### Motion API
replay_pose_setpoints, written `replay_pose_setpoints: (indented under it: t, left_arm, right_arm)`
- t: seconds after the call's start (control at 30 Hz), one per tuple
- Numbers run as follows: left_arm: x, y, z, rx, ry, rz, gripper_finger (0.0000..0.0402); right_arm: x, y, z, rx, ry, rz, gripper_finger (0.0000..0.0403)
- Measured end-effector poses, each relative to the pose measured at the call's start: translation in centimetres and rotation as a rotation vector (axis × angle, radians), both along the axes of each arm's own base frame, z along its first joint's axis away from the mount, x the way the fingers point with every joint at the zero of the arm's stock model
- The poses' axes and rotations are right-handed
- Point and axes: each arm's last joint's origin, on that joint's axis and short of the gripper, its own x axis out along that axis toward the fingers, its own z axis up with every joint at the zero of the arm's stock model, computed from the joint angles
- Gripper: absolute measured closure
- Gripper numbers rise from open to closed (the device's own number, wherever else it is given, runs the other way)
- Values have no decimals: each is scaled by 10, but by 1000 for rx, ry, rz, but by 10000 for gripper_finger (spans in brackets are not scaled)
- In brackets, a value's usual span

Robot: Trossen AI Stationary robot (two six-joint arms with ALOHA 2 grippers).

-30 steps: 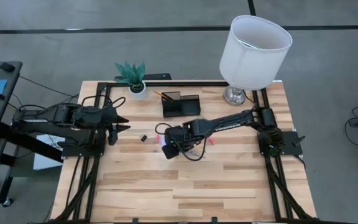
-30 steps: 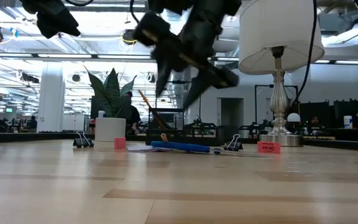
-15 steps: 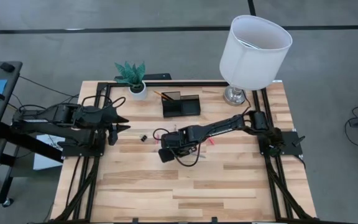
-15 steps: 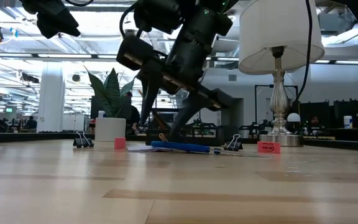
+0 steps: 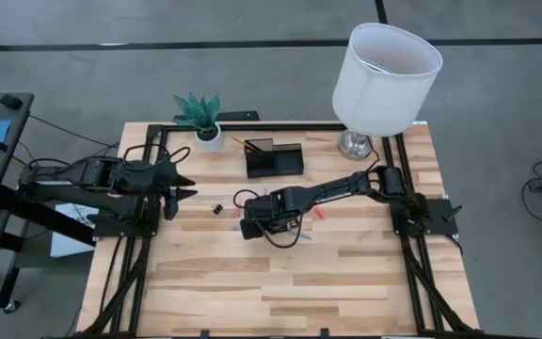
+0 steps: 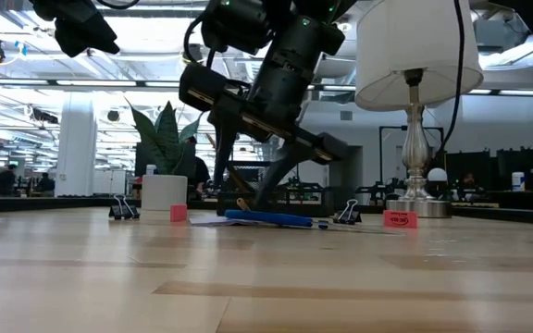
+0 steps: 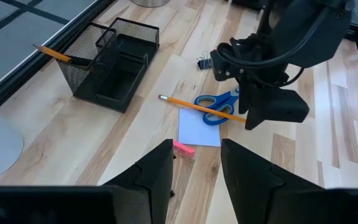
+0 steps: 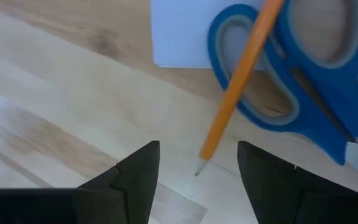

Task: Pick and place office supplies into organizer
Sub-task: Put the pencil into the desk organizer

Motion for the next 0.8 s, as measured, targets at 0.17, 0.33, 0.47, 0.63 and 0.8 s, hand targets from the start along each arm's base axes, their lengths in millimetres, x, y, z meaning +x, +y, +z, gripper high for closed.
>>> replay_pose_setpoints:
  t: [0.17,0.33,0.47,0.63,0.8]
  left_arm:
    - [0,0,0,0,0,0,276]
    - [0,0,0,0,0,0,276]
    - [0,0,0,0,0,0,276]
    - [0,0,0,0,0,0,276]
    - [0,0,0,0,0,0,276]
  right_arm:
    - [-1,1,0,7,17,-11,202]
    - [-1,2,0,6,16,-10,215]
    - [-1,4,0,13,13,-3,219]
    - [-2,7,0,13,14,3,214]
    - [4,8,-11,35,3,3,213]
